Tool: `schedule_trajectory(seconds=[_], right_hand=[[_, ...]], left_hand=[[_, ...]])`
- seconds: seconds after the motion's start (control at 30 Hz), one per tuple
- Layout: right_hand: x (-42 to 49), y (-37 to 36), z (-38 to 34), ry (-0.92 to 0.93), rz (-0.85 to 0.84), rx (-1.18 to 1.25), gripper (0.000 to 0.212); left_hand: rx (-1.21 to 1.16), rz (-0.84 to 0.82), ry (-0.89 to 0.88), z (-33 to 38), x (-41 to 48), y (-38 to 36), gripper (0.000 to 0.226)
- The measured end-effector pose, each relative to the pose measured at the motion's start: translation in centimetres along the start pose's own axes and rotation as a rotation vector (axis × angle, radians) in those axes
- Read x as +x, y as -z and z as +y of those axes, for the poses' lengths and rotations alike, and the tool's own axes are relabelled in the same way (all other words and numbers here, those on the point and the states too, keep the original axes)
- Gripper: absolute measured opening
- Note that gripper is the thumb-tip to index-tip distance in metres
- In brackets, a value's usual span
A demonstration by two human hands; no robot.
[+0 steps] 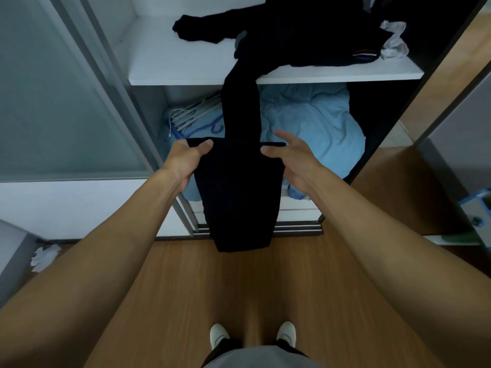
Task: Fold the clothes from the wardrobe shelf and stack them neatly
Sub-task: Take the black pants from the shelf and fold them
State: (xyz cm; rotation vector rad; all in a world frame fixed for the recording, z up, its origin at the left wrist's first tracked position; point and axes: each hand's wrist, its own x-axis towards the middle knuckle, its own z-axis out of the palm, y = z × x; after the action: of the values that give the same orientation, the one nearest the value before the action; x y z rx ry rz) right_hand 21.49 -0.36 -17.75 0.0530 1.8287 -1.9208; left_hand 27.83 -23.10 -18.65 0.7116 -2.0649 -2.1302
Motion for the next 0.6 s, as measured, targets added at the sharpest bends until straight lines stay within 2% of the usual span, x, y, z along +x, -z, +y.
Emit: schedule_trajectory(seconds=[0.1, 0.23, 0.3, 0.33, 0.4, 0.5, 0.57, 0.6], right_hand=[[-0.2, 0.0, 0.3, 0.118, -0.074, -0.333, 0.065], [-0.3, -0.6, 0.7, 0.31, 0.065, -0.825, 0.038], [-0.2, -0.6, 0.8, 0.36, 0.153, -0.953, 0.019], [-0.1, -0.5, 0.9, 0.394, 0.178, -0.986, 0.012], [-0.1, -0.3, 1.1, 0.501, 0.191, -1.006, 0.019], [-0.3, -0.2, 0.8, 0.626, 0.106, -0.799, 0.029], [-0.3, -0.2, 0.0, 0.655, 0.049, -0.687, 0.038], [-0.3, -0.1, -0.5, 0.656, 0.017, -0.632, 0.041]], left_hand=[[0.02, -0.006, -0.011, -0.2, -0.1, 0.3, 0.009], [0.086, -0.03, -0.045, -0.2, -0.3, 0.2, 0.011], [0.109, -0.038, -0.058, -0.2, -0.5, 0.0, 0.014], [0.115, -0.038, -0.066, -0.1, -0.6, -0.1, 0.017], [0.095, -0.046, -0.066, 0.0, -0.8, 0.0, 0.02], [-0.057, -0.089, -0.054, 0.1, -1.1, 1.0, 0.027], [-0.106, -0.086, -0.076, -0.3, -1.0, 2.0, 0.054], [-0.119, -0.089, -0.086, -0.6, -0.9, 2.4, 0.078]])
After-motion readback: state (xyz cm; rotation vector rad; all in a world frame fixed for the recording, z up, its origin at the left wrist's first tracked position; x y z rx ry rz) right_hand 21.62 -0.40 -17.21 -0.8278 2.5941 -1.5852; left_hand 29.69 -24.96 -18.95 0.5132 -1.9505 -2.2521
